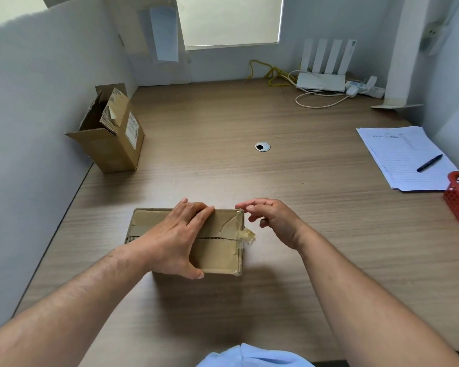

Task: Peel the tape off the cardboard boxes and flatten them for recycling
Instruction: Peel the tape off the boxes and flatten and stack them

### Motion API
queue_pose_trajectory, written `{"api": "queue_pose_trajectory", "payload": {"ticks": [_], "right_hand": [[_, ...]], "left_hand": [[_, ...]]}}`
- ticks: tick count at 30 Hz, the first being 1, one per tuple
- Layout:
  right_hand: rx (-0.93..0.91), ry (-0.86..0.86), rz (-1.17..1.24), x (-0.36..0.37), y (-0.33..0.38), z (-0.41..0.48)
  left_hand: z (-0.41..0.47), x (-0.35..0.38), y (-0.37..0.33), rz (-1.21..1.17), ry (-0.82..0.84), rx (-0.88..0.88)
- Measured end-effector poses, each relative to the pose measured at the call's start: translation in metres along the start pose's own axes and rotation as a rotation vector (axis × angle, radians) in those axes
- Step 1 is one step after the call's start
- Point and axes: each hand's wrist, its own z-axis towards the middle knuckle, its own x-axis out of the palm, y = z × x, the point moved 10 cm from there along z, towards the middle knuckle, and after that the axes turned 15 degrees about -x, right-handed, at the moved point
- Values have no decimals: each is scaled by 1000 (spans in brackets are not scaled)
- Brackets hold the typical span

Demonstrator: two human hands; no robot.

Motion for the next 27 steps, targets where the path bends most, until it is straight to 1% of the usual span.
{"api": "queue_pose_trajectory", "payload": {"ticks": [4, 12, 14, 17, 19, 21, 23, 25, 27], "right_hand": [[11, 40, -21, 6, 2, 8], [-29, -73, -53, -4, 6, 15], [-53, -128, -64, -8, 8, 15], [-125, -206, -93, -16, 20, 14], [-169, -164, -145, -11, 24, 14], [-177, -85, -190, -1, 22, 13], [-174, -55, -212, 3, 16, 10], [-184, -97, -206, -1, 16, 6], [-215, -191, -207, -11, 22, 3]], "left_hand": [[-1, 0, -1, 1, -4, 10], [5, -1, 0, -23, -11, 31], [11, -2, 6, -35, 7, 0], [23, -2, 25, -94, 65, -108], [29, -1, 32, -115, 91, -141], [32, 0, 34, -142, 109, -161], [36, 0, 36, -170, 119, -180], [41, -1, 40, -199, 131, -203], [45, -3, 44, -231, 154, -240]]}}
